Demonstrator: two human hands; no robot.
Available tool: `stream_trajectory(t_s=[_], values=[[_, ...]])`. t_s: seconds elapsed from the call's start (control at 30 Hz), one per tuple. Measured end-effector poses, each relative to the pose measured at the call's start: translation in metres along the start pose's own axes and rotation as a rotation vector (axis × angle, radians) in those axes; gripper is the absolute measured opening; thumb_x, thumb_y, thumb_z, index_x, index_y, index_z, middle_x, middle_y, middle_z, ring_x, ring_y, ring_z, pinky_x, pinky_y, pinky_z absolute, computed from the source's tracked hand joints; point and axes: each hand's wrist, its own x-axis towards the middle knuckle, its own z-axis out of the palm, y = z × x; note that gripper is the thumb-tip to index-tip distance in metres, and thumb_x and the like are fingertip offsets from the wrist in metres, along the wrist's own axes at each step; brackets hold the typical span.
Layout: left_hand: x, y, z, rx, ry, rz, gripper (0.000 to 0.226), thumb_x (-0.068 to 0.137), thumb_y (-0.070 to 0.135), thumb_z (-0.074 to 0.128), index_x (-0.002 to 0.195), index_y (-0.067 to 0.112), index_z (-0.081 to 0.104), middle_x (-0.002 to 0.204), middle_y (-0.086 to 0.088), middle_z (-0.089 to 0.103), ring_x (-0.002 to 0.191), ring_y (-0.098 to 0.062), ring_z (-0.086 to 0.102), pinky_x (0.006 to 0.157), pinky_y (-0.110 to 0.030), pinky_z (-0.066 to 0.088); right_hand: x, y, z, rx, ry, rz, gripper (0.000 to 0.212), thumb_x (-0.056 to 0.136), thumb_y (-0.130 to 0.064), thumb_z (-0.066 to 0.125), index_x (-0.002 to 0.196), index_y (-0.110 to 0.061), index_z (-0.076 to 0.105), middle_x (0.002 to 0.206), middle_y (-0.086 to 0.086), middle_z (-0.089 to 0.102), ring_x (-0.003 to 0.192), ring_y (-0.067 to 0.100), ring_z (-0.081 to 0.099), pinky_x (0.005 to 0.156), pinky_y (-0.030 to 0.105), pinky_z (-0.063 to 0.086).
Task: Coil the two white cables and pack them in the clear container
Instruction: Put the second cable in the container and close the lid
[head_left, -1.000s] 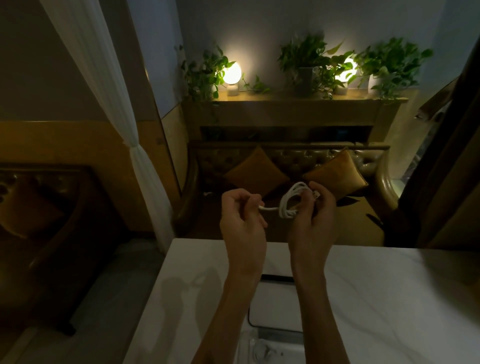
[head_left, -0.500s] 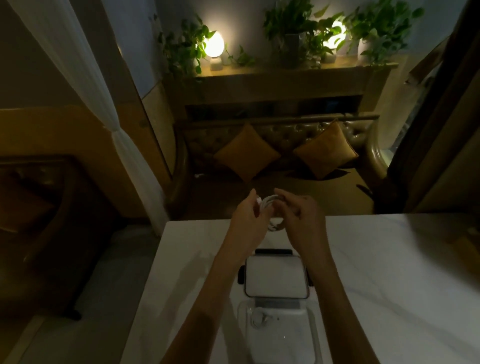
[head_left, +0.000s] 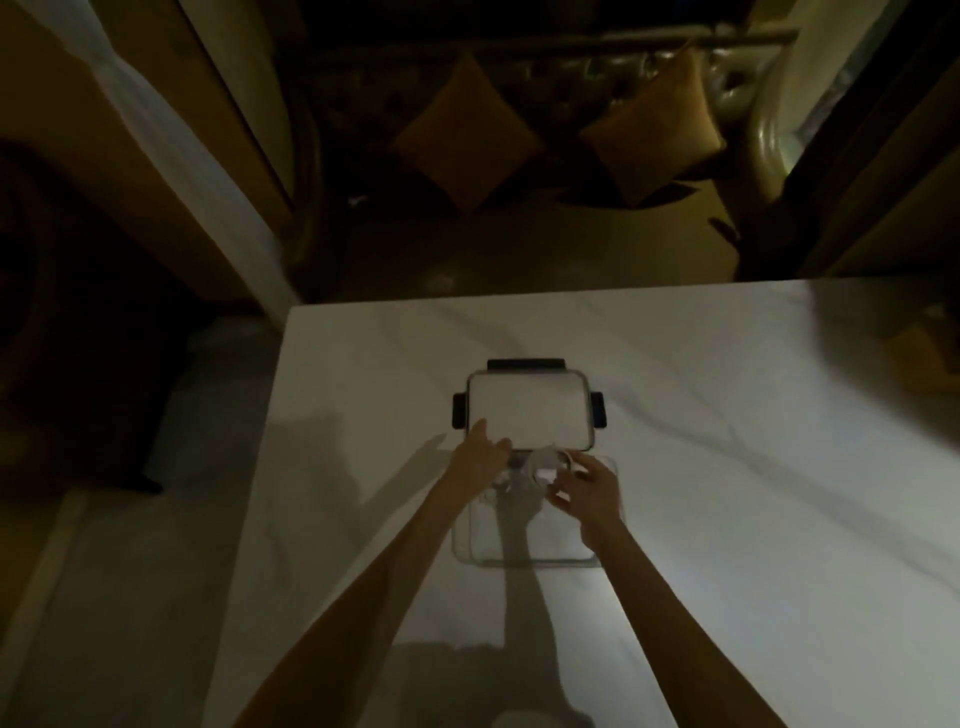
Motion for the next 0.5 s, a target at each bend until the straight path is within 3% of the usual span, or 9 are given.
stream_trajectory(t_s=[0.07,0.2,0.27,0.4,0.5], values=[[0.015,-0.029,0.007,0.046,0.076,-0.056,0.051,0.094,0.021,0.047,0.143,0.011,0.035,0.139,-0.016,0.050,0.124,-0.033,0.051,0.103,-0.037,0.043,0.016,0.029,0.000,0.026,0.080,0.088,0.020,0.087,0.008,0.054,0.099,-0.005,0.064,0.090,0.019,0.063,0.077,0.032,0.061,0.056,0.033,0.054],[0.033,-0.075,0.025,0.108,0.034,-0.151,0.057,0.091,0.010,0.047,0.144,0.000,0.028,0.139,-0.024,0.044,0.124,-0.038,0.048,0.102,-0.042,0.042,0.043,0.070,0.003,-0.080,0.253,0.146,0.027,0.083,0.004,0.062,0.106,-0.010,0.061,0.089,0.014,0.065,0.073,0.028,0.064,0.042,0.024,0.051],[0.038,-0.086,0.032,0.151,0.037,-0.157,0.056,0.087,0.002,0.048,0.141,-0.003,0.030,0.139,-0.026,0.040,0.122,-0.038,0.046,0.102,-0.041,0.042,0.058,0.086,0.005,-0.093,0.308,0.169,0.029,0.082,0.001,0.065,0.106,-0.013,0.060,0.091,0.011,0.066,0.078,0.027,0.065,0.048,0.026,0.052],[0.049,-0.089,0.033,0.200,0.028,-0.141,0.064,0.087,-0.002,0.048,0.145,-0.001,0.021,0.148,-0.025,0.024,0.134,-0.037,0.032,0.107,-0.036,0.032,0.062,0.084,0.021,-0.146,0.375,0.106,0.019,0.081,-0.005,0.066,0.087,-0.022,0.060,0.084,-0.001,0.063,0.082,0.021,0.061,0.079,0.039,0.055],[0.060,-0.093,0.030,0.230,0.027,-0.133,0.062,0.085,-0.002,0.048,0.143,-0.002,0.026,0.145,-0.025,0.029,0.129,-0.038,0.039,0.103,-0.037,0.037,0.064,0.077,0.031,-0.165,0.342,0.082,0.025,0.078,-0.003,0.071,0.074,-0.023,0.057,0.075,-0.006,0.059,0.071,0.013,0.057,0.078,0.034,0.051]])
